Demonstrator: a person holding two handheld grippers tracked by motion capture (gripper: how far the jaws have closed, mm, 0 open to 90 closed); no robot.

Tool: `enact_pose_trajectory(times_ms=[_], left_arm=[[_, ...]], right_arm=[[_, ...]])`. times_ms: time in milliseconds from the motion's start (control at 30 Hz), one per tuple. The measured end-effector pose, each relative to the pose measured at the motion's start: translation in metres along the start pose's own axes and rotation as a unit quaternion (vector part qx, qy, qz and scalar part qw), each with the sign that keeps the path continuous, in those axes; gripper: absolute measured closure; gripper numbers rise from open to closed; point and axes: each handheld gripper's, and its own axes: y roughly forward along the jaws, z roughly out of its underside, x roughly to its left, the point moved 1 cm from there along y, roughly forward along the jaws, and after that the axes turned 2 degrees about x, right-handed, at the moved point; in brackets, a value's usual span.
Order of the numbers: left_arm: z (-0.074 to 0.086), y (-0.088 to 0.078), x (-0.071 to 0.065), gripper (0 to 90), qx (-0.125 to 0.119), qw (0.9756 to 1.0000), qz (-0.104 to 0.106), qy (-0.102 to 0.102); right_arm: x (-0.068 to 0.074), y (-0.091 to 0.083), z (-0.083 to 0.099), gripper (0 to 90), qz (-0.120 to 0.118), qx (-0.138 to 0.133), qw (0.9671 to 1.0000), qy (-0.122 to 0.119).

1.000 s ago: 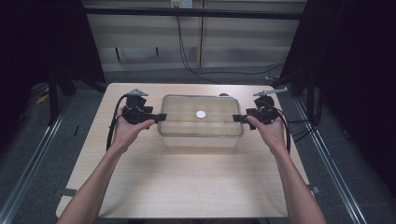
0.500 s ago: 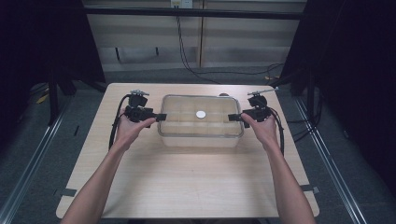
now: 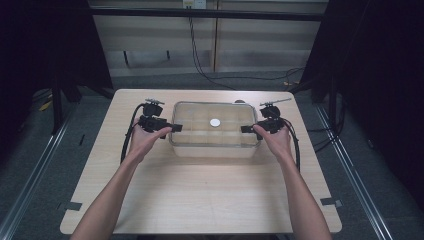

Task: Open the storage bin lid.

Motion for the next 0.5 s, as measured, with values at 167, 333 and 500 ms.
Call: enact_pose_trajectory(times_ms=[167, 333, 500], left_arm=[[0.002, 0.008, -0.002, 18.6, 0.01, 0.9999, 0.006, -0.002], [0.001, 0.012, -0.004, 17.2, 0.009, 0.9998, 0.017, 0.001], [0.0, 0.016, -0.008, 16.5, 0.007, 0.9997, 0.021, 0.007]], right_arm=[[0.002, 0.005, 0.0, 8.3, -0.009, 0.007, 0.9999, 0.002], [0.002, 0.006, -0.001, 8.0, -0.009, 0.008, 0.9999, -0.001], [0.002, 0.009, -0.003, 7.4, -0.001, 0.004, 1.0, 0.007]])
